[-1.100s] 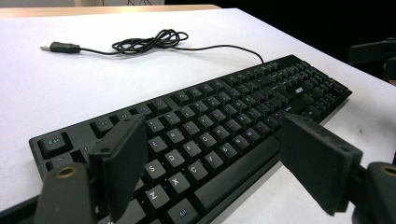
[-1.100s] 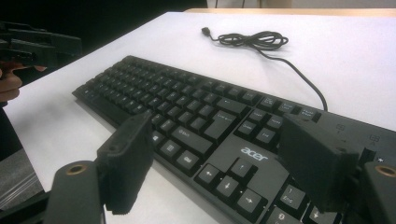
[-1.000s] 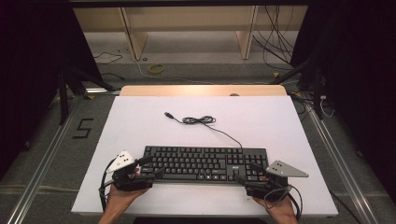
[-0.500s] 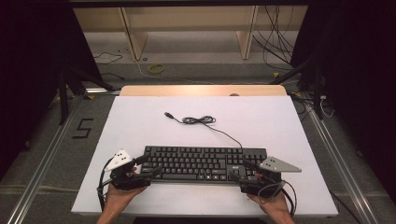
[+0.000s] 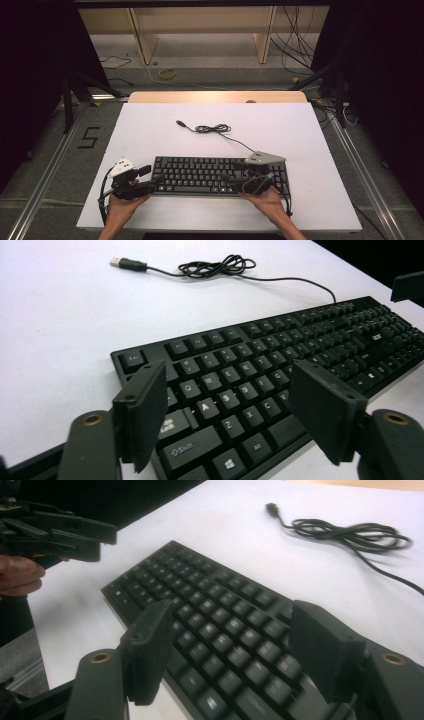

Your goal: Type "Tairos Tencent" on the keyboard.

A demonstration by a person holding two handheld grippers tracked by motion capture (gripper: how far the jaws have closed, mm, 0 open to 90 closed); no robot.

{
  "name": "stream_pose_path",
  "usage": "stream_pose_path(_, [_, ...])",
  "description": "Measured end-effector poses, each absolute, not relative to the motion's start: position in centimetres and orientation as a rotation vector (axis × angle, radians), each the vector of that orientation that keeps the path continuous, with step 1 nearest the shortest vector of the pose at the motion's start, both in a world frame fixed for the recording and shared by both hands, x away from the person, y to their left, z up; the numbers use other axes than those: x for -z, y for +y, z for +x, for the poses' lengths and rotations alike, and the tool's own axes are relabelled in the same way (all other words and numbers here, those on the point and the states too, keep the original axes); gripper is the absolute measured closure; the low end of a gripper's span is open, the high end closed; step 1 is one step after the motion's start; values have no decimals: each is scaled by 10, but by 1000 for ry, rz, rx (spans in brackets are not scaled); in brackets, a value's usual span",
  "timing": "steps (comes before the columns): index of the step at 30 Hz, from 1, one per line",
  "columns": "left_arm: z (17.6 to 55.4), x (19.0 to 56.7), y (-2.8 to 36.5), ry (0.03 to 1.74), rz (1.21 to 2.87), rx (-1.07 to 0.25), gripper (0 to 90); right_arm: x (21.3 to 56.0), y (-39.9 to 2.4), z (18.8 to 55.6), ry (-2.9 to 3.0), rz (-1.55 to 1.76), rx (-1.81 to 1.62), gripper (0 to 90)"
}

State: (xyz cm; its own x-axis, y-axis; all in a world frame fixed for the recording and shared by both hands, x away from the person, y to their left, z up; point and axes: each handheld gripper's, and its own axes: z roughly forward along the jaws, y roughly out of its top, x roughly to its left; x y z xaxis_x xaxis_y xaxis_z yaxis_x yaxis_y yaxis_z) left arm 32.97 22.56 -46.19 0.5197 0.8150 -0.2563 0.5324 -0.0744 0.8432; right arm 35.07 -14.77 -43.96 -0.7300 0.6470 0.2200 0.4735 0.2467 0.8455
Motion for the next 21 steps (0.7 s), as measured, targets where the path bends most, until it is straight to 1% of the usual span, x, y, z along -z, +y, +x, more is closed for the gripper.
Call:
stream_pose_path(1, [330,462,226,1146,1748,-350,329,440,-148,351,2338,1063,-1487,366])
stream_pose_path(3, [331,464,227,1164,1762,-347,364,439,-133,356,2371,1046,-1457,406])
stream_pose_path(10, [333,467,226,1192,1822,-337,487,441,-106,368,2432,1024,-1407,530])
stream_pose_path(11, [334,467,227,1195,1830,-334,487,441,-106,368,2432,1024,-1407,530])
stream_pose_path(12, [334,468,227,1198,1834,-331,525,442,-100,371,2441,1026,-1403,565])
stream_pose_path(21, [335,470,225,1207,1896,-322,758,449,-73,383,2500,1015,-1357,715])
